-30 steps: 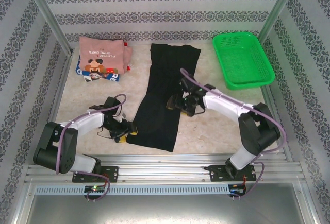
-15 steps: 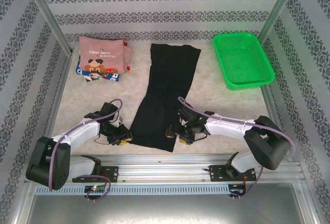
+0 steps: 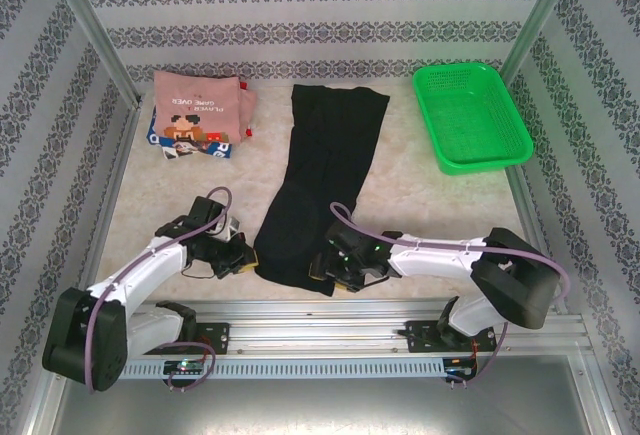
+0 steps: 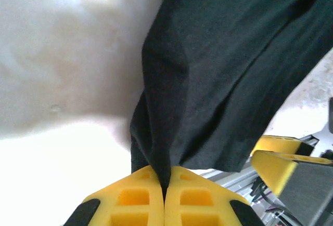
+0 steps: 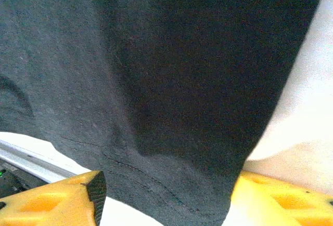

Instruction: Fold and stack the t-shirts

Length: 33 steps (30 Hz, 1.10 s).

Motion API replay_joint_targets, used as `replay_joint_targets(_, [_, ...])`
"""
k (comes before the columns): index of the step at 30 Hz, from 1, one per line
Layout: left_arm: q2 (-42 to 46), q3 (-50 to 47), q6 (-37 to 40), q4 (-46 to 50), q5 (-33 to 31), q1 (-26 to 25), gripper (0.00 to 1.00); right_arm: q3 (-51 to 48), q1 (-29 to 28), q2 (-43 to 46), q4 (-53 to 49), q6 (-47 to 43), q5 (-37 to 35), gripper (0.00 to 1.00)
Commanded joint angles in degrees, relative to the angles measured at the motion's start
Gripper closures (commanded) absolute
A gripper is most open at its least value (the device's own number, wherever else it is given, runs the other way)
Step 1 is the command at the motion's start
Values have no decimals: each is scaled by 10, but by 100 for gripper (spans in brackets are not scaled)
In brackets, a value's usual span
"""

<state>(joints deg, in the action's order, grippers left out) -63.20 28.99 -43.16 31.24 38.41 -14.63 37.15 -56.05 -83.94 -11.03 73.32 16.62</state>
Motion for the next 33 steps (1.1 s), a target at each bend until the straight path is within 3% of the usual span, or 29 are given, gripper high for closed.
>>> replay_joint_targets(1, [17,-19,-7,-4,20,-6,98,-7,-13,2,-48,29,-25,36])
replay_joint_targets(14, [29,-31,-13,-18,25,-6,98,25,-40,4,-132,25,-43,43])
replay_joint_targets(30, [42,-41,-11,-14,36,-6,98,67,-17,-54,-83,6,-38,62])
replay_joint_targets(33, [44,-39,-11,-14,40,-6,98,79,-8,-60,-93,-7,-33,71])
